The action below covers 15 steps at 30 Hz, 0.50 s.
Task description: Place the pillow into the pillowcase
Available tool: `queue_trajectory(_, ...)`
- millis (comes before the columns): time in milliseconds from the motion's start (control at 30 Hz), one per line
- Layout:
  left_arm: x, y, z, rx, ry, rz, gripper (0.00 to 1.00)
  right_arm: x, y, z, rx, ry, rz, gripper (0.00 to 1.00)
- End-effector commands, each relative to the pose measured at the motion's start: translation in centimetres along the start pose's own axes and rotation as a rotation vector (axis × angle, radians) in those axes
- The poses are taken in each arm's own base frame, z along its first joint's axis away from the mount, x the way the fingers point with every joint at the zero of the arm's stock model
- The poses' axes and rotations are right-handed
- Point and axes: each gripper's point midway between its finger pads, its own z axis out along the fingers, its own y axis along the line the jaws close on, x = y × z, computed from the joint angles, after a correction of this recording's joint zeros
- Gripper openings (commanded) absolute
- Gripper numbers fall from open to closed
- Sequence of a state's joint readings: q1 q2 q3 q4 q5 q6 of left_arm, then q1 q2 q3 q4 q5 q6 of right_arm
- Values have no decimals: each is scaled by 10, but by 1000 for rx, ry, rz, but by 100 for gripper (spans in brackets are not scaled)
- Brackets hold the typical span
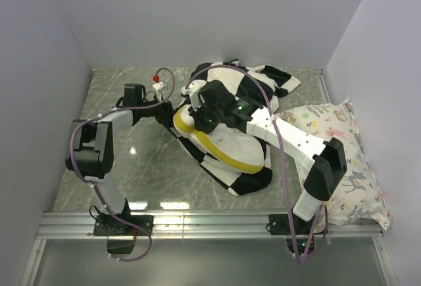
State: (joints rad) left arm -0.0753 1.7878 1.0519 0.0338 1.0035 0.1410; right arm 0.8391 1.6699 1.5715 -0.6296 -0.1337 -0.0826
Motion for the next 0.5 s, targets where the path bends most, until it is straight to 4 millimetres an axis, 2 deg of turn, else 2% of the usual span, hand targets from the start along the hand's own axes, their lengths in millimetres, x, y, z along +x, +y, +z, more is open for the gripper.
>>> queue_trajectory(0, -26, -16, 17, 129, -17, 66, 86, -27, -3, -29, 16, -111, 2, 0)
queue_trajectory(33, -23, -21, 19, 165, 3, 44, 61, -26, -6, -29, 27, -112, 2, 0)
queue_trajectory(67, -10, -34, 17, 224, 50, -24, 40, -24, -10, -27, 39, -109, 6, 0)
queue_trajectory(100, -16, -36, 14, 233, 56, -24, 15, -21, -14, -24, 50, -100, 7, 0)
queue_trajectory(133, -14, -39, 10, 235, 74, -57, 1, -11, -18, -17, 61, -81, 11, 0)
queue_trajectory(167, -11, -50, -2, 246, 95, -92, 1, -2, -23, -9, 77, -59, 16, 0)
queue_trajectory(200, -9, -57, -15, 265, 87, -124, 1, 16, -28, 1, 85, -19, 21, 0)
queue_trajectory(267, -5, -69, -31, 278, 92, -100, 1, 27, -35, 19, 114, -11, 14, 0)
queue_trajectory(300, 2, -92, -48, 295, 137, -171, 0, 46, -49, 37, 189, 40, 22, 0)
queue_trajectory(367, 9, -111, -61, 327, 165, -111, 1, 62, -68, 62, 289, 77, 46, 0)
queue_trajectory(400, 10, -121, -68, 338, 177, -109, 0, 74, -86, 82, 386, 119, 74, 0)
queue_trajectory(433, 18, -136, -77, 355, 217, -173, 1, 73, -95, 89, 427, 115, 98, 0)
queue_trajectory(467, 22, -141, -81, 367, 224, -148, 1, 73, -103, 94, 465, 114, 102, 0)
